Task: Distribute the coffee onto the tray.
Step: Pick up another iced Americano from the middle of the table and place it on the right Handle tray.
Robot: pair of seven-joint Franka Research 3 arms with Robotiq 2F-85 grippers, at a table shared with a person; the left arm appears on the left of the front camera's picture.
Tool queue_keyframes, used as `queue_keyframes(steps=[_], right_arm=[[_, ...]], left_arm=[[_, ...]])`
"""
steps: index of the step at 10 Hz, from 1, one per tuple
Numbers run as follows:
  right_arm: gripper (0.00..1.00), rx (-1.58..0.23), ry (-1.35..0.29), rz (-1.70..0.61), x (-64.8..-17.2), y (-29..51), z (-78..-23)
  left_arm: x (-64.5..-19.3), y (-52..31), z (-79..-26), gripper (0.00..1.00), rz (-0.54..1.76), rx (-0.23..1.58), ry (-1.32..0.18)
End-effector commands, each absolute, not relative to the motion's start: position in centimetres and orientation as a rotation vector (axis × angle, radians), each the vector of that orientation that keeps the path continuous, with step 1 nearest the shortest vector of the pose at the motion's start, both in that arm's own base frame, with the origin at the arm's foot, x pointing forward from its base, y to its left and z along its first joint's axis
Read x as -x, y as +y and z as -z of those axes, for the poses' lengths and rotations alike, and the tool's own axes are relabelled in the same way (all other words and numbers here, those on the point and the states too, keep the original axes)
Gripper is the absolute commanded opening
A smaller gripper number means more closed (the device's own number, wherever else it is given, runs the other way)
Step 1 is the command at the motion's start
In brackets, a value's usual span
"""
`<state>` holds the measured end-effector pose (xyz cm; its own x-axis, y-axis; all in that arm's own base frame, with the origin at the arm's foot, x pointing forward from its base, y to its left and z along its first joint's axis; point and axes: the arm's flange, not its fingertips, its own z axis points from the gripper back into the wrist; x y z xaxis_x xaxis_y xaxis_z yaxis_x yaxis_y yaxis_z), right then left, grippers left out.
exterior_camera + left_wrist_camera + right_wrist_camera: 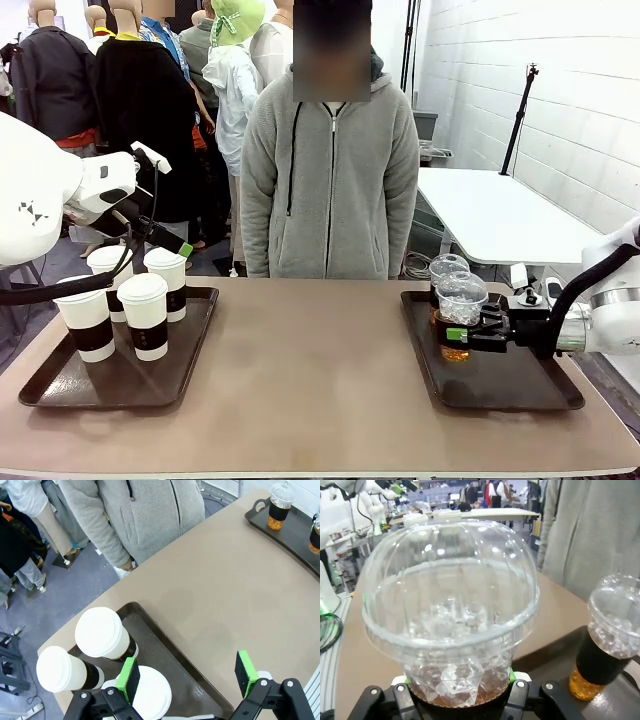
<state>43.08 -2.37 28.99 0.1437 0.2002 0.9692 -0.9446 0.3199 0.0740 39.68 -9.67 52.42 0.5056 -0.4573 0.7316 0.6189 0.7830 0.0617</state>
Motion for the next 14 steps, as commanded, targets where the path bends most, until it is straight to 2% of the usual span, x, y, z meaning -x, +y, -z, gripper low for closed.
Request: queue_keyframes(steps=[1,6,14], right_arm=[[0.66,-0.857,-1.189,-1.011,-44.2,-2.9,-27.6],[0.66,-0.846,-1.263,-1.021,-44.9,-4.5,-25.2],[0.66,-0.879,-1.219,-0.948,-46.0,-4.5,-23.2]], left_arm=[[-39.8,-9.6,-52.5,1.0,0.653,0.219,-0.804],[-39.8,-9.6,-52.5,1.0,0.653,0.219,-0.804],[-39.8,-9.6,-52.5,1.0,0.653,0.219,-0.804]])
